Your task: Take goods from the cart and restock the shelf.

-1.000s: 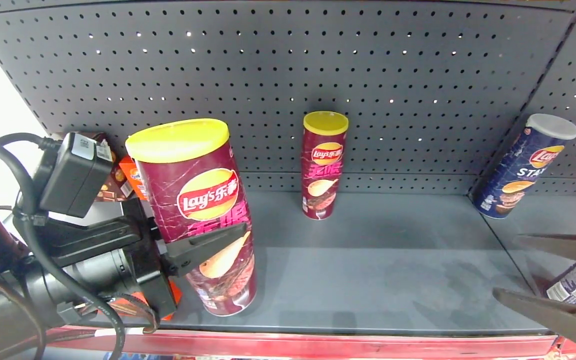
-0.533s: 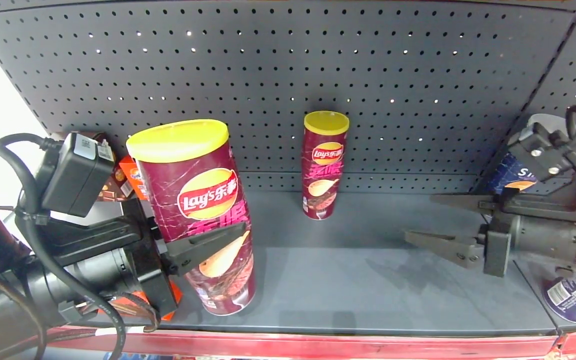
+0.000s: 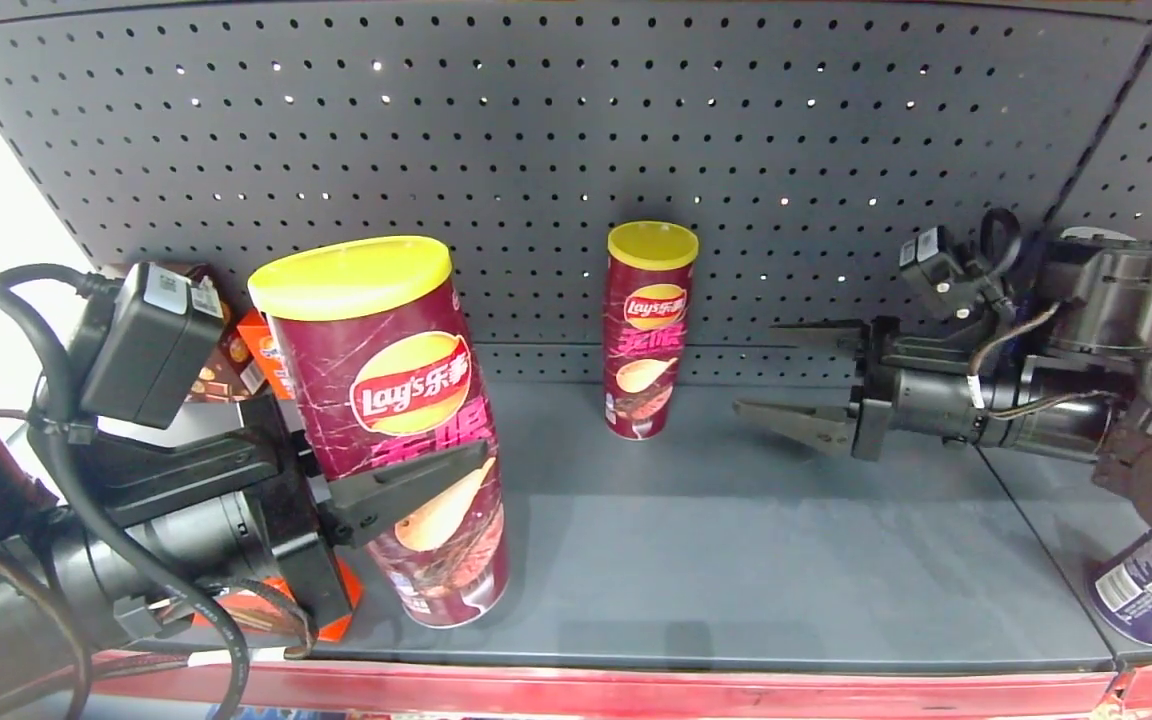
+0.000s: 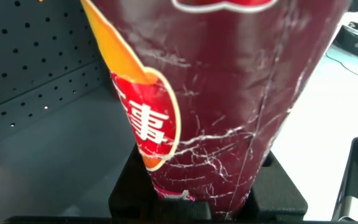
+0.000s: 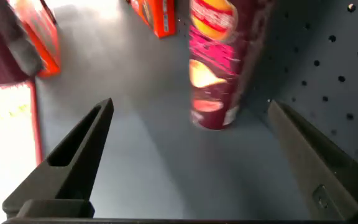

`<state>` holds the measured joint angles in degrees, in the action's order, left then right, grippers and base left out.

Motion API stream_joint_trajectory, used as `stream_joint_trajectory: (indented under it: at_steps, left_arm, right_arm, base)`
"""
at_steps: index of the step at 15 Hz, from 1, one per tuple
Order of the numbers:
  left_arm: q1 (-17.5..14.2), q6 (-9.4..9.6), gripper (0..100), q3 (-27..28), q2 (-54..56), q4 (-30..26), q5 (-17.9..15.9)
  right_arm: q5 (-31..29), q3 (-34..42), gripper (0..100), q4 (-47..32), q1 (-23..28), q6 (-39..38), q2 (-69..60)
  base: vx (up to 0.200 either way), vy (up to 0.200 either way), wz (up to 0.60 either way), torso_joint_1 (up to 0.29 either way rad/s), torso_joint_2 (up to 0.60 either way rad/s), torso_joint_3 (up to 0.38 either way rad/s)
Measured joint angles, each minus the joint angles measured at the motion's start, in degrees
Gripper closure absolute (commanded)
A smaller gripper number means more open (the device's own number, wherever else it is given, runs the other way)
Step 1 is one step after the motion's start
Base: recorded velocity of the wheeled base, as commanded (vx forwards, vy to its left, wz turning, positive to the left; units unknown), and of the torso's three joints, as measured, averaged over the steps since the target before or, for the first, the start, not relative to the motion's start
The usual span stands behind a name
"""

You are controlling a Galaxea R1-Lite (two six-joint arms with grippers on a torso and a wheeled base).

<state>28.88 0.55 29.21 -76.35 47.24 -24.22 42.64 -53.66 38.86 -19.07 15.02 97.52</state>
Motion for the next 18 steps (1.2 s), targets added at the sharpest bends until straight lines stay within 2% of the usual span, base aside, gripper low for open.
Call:
stream_joint_trajectory:
  at_steps: [2, 4, 9, 11, 15, 18]
  left_arm:
    - [0.0, -0.04, 100, 0.0, -0.09, 0.0, -0.05]
    - [0.0, -0.01, 100, 0.06, -0.17, 0.0, -0.05]
    - [-0.05, 0.02, 100, 0.04, -0.24, 0.02, -0.05]
    - [-0.11, 0.0, 100, -0.11, -0.39, 0.02, -0.05]
    - [-0.46, 0.05, 100, -0.11, -0.9, 0.13, -0.09]
    - [-0.55, 0.07, 100, -0.2, -1.12, 0.2, -0.02]
  right_arm:
    - [8.62, -4.6, 0, 0.22, 2.06, 2.0, 4.18]
    - [11.36, -8.87, 0, 0.27, 2.86, 2.46, 8.09]
    - [11.25, -16.43, 0, -0.11, 1.6, 1.84, 15.21]
    - [10.73, -18.44, 0, 0.13, 0.55, -1.15, 17.44]
    - [6.9, -19.71, 0, 0.24, -1.71, -1.89, 20.18]
    - [6.38, -19.46, 0, 0.16, -3.43, -1.94, 21.21]
  base:
    - [0.0, 0.0, 0.0, 0.0, 0.0, 0.0]
    - [0.0, 0.0, 0.0, 0.0, 0.0, 0.0]
    - [0.0, 0.0, 0.0, 0.0, 0.0, 0.0]
    - [0.0, 0.0, 0.0, 0.0, 0.0, 0.0]
    - [0.0, 0.0, 0.0, 0.0, 0.0, 0.0]
    - [0.0, 0.0, 0.0, 0.0, 0.0, 0.0]
